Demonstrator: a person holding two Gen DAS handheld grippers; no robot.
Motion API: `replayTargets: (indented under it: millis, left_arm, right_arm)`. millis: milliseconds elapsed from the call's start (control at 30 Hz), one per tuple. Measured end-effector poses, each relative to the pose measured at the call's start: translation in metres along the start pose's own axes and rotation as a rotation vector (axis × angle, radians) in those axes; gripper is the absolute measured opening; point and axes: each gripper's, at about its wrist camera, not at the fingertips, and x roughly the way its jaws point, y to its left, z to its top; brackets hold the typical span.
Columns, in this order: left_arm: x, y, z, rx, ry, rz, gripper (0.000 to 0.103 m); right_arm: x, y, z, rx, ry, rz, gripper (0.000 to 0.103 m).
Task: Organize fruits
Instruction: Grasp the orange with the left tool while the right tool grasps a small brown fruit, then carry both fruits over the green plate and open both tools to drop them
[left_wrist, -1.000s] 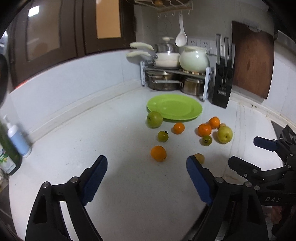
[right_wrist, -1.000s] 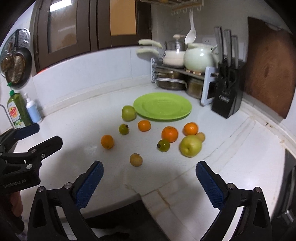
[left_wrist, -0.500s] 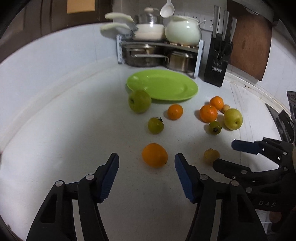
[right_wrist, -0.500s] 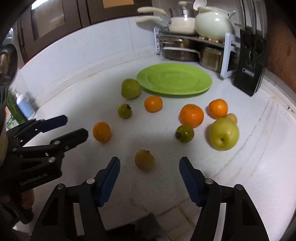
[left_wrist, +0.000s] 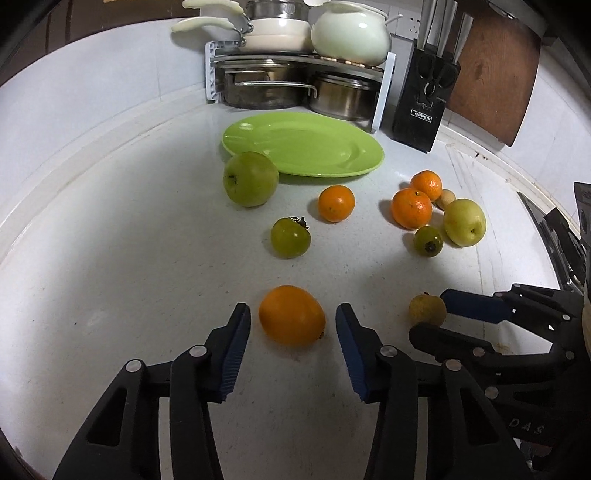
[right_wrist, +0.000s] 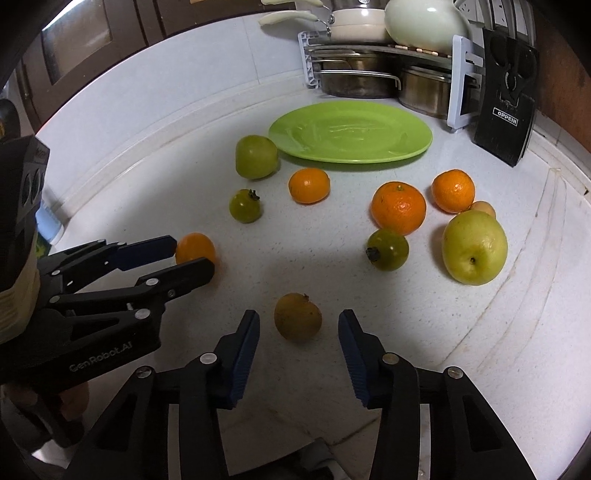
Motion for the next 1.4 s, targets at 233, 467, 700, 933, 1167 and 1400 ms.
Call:
replayTargets:
  millis: [233,467,700,933,1167,1400]
  left_arm:
    - [0.005,-0.001,0.001,0.002,0.006,-0.006,0.037]
    - [0.005,-0.001,0.001,0.012,0.0,-0.011,0.037]
    - [-0.006,-0.008,0.005,0.005,-0.024,0.006,0.037]
    - [-0.018,-0.022,0.019,-0.031,-0.069,0.026,0.037]
    - [-0.02,-0.038,0.042,-0.039,-0.119,0.045,0.037]
    - [-0.014,-0.047,0.069,-0.015,-0.131,0.068,0.037]
  right_arm:
    - [0.003,0.0,-0.001,0.003,0.0,-0.01,0.034]
    - [0.004,0.0,0.0,0.008,-0.01,-0.015,0.028]
    - [-0.005,-0.002,0.004,-0.001,-0.033,-0.002,0.028]
    - [-0.02,-0.014,0.021,-0.054,-0.076,0.028,0.028]
    - [-0.032,-0.035,0.044,-0.082,-0.106,0.047,0.028]
    - [-0.03,-0.052,0.073,-0.096,-0.117,0.066,0.028]
